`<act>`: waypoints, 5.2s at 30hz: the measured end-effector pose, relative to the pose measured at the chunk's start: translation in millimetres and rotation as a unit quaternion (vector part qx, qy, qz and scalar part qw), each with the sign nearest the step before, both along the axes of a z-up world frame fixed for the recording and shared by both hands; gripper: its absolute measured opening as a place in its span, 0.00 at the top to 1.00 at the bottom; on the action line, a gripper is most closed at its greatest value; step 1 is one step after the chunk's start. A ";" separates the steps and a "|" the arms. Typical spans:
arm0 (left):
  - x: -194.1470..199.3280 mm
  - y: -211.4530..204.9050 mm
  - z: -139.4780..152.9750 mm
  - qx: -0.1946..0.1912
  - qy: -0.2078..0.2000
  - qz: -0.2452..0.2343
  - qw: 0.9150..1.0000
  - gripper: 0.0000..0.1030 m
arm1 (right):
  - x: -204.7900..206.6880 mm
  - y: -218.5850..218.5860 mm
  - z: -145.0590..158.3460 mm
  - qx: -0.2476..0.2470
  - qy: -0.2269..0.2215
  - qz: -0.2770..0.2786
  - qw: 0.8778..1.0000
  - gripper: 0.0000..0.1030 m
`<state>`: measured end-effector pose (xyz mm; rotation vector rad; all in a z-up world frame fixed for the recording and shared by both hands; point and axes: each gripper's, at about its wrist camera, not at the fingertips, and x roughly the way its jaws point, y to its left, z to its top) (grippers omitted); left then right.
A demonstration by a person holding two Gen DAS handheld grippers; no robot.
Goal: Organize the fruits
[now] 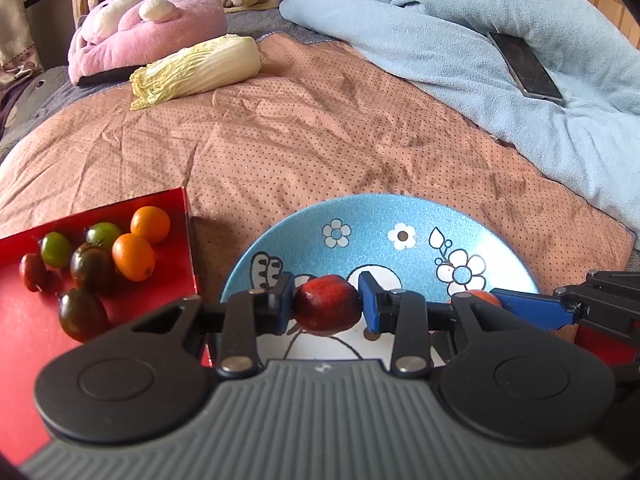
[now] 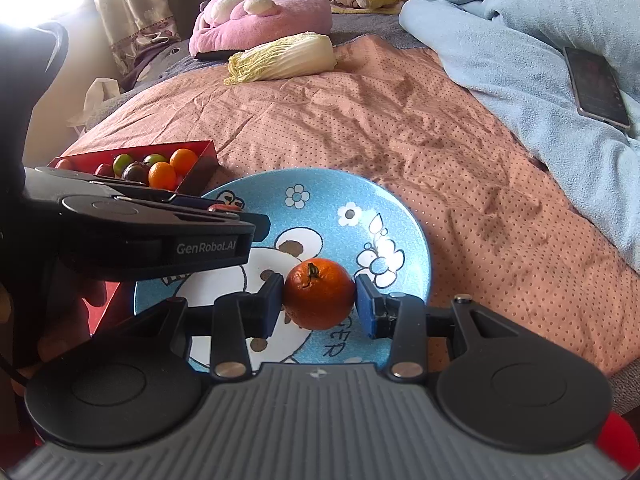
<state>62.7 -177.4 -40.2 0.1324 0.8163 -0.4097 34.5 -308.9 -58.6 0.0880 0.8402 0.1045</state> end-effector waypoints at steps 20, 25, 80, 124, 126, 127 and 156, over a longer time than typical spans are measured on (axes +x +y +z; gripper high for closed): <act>-6.7 1.5 10.1 -0.020 0.004 -0.004 1.000 0.50 | -7.7 -8.1 13.5 0.009 -0.023 -0.026 0.999 0.39; -11.2 6.4 21.9 -0.028 -0.004 0.001 1.000 0.50 | -13.3 -7.1 24.8 0.013 -0.038 -0.026 0.999 0.35; -36.2 144.1 34.8 -0.038 -0.027 0.143 0.989 0.50 | -23.1 96.3 63.3 0.013 -0.057 0.091 0.994 0.16; 21.6 136.8 6.4 -0.021 0.027 0.170 0.985 0.50 | -9.6 86.5 44.8 0.040 -0.033 0.084 0.995 0.16; 23.3 135.3 5.1 -0.020 0.029 0.170 0.985 0.50 | -9.6 85.9 44.4 0.040 -0.033 0.083 0.995 0.16; 24.2 134.3 4.5 -0.020 0.031 0.169 0.985 0.50 | -10.1 85.8 44.9 0.040 -0.032 0.083 0.995 0.16; 41.3 130.2 -2.7 -0.002 0.032 0.187 0.982 0.62 | -11.2 80.3 43.8 0.039 -0.031 0.075 0.996 0.16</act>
